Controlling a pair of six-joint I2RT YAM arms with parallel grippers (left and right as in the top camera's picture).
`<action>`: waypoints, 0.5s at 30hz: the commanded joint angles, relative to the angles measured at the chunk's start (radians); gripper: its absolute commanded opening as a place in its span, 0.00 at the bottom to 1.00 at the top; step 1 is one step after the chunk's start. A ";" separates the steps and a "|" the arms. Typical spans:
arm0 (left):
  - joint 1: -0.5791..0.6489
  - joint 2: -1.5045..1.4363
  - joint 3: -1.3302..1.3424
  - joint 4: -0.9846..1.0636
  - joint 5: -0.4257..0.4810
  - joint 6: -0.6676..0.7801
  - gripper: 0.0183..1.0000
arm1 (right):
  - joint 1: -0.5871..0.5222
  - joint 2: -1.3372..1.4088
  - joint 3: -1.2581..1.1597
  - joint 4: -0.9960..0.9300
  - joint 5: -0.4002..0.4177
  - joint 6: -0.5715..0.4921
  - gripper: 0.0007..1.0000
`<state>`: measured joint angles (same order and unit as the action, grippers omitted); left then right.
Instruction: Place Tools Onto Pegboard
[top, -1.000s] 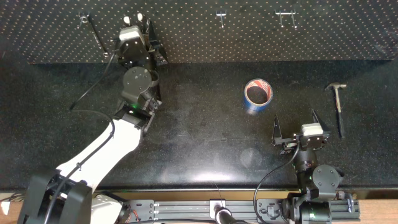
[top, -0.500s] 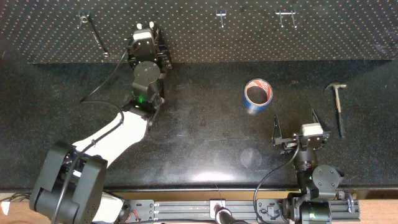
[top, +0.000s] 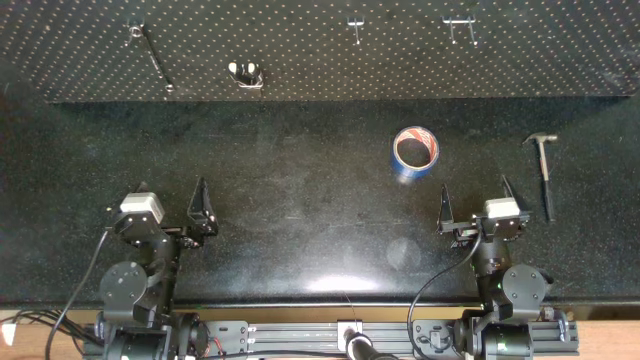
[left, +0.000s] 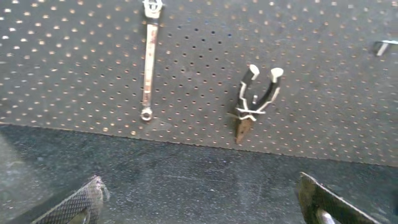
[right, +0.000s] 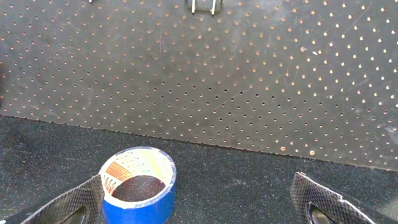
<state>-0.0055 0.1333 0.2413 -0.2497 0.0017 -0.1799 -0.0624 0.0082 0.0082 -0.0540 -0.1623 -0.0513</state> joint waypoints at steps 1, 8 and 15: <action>0.058 -0.124 -0.142 0.007 0.037 0.002 0.99 | 0.006 -0.007 -0.004 -0.002 -0.005 -0.006 0.98; -0.007 -0.130 -0.236 0.173 0.036 0.002 0.99 | 0.006 -0.007 -0.004 -0.002 -0.005 -0.006 0.98; -0.007 -0.130 -0.236 0.172 0.036 0.002 0.99 | 0.006 -0.007 -0.004 -0.002 -0.005 -0.006 0.98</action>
<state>-0.0086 0.0162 0.0135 -0.0807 0.0277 -0.1799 -0.0624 0.0082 0.0082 -0.0536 -0.1623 -0.0513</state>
